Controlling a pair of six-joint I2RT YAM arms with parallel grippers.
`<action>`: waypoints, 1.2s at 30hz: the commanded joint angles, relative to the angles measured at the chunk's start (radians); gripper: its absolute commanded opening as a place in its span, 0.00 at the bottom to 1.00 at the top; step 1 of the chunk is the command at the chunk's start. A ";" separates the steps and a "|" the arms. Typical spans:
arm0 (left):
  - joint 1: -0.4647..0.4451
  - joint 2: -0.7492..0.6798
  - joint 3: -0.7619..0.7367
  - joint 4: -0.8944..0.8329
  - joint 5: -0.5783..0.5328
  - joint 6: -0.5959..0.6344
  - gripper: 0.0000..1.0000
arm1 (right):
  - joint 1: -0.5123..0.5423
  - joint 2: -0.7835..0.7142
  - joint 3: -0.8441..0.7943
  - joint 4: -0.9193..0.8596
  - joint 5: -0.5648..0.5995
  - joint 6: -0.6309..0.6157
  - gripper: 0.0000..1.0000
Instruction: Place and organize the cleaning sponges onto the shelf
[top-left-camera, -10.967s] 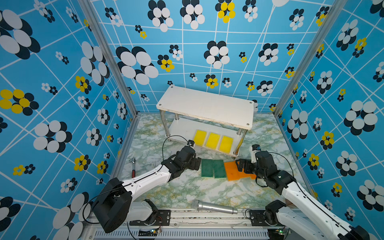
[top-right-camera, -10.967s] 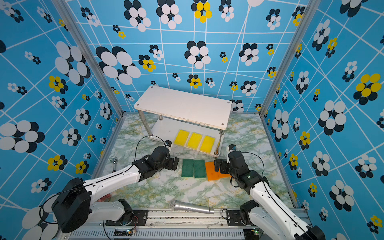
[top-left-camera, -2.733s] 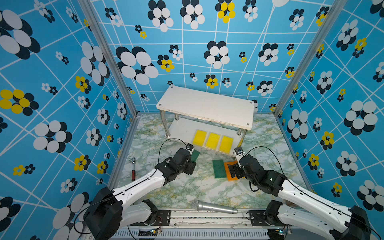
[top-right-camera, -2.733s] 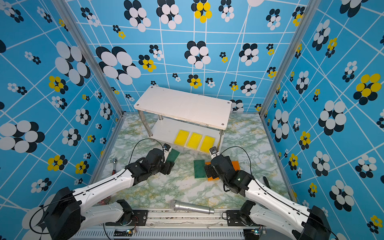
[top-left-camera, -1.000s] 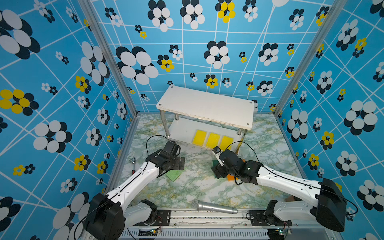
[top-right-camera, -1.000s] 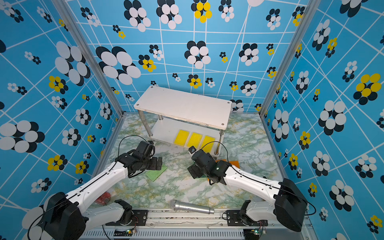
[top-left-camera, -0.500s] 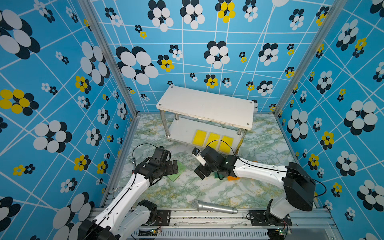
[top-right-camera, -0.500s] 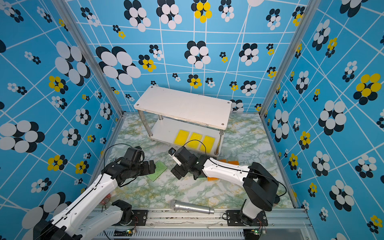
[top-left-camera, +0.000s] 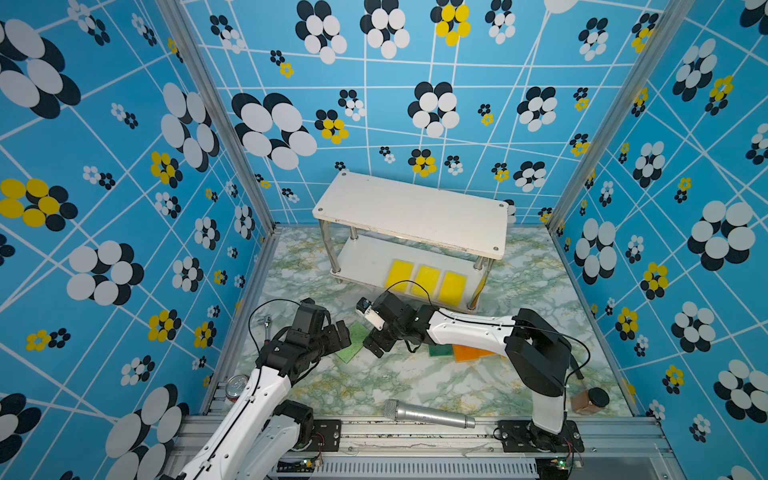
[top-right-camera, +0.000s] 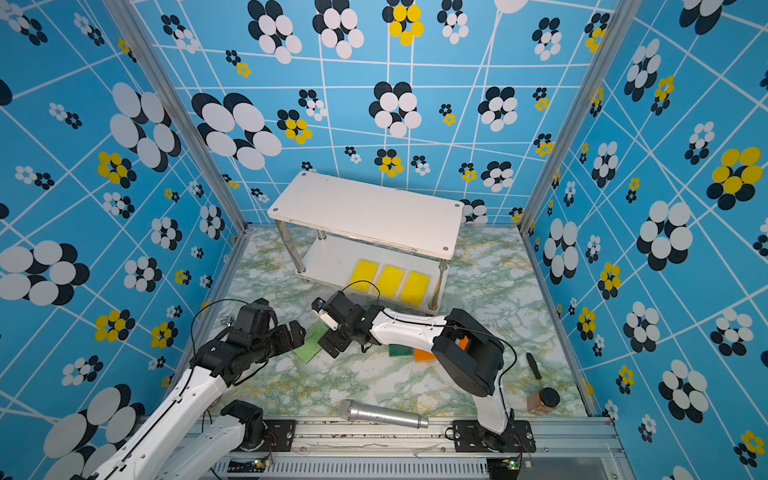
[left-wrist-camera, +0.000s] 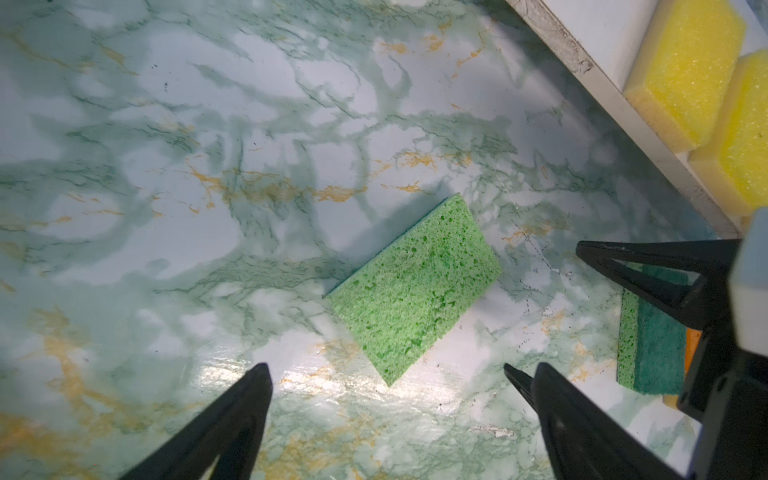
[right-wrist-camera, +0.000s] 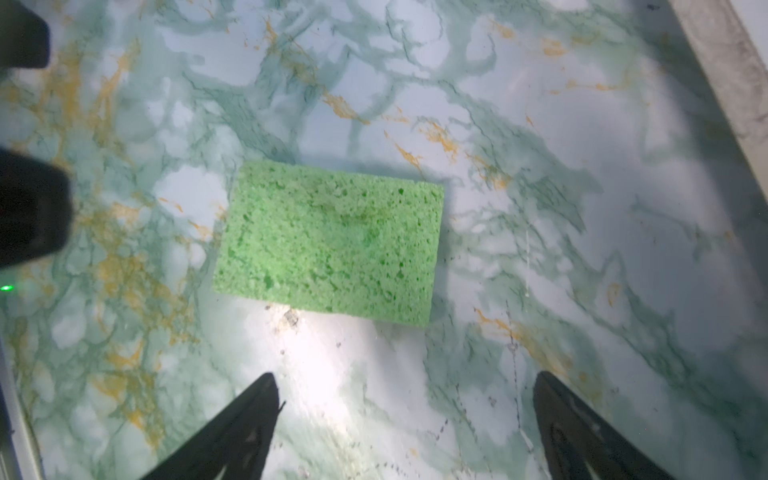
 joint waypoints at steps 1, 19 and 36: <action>0.022 -0.011 -0.022 0.005 0.006 -0.012 0.99 | 0.010 0.048 0.072 0.001 -0.028 0.029 0.97; 0.044 -0.003 -0.043 0.029 0.036 0.001 0.99 | 0.012 0.171 0.163 -0.147 0.092 0.101 0.97; 0.045 0.074 -0.077 0.153 0.095 0.023 0.99 | -0.004 -0.046 -0.116 -0.245 0.271 0.160 0.98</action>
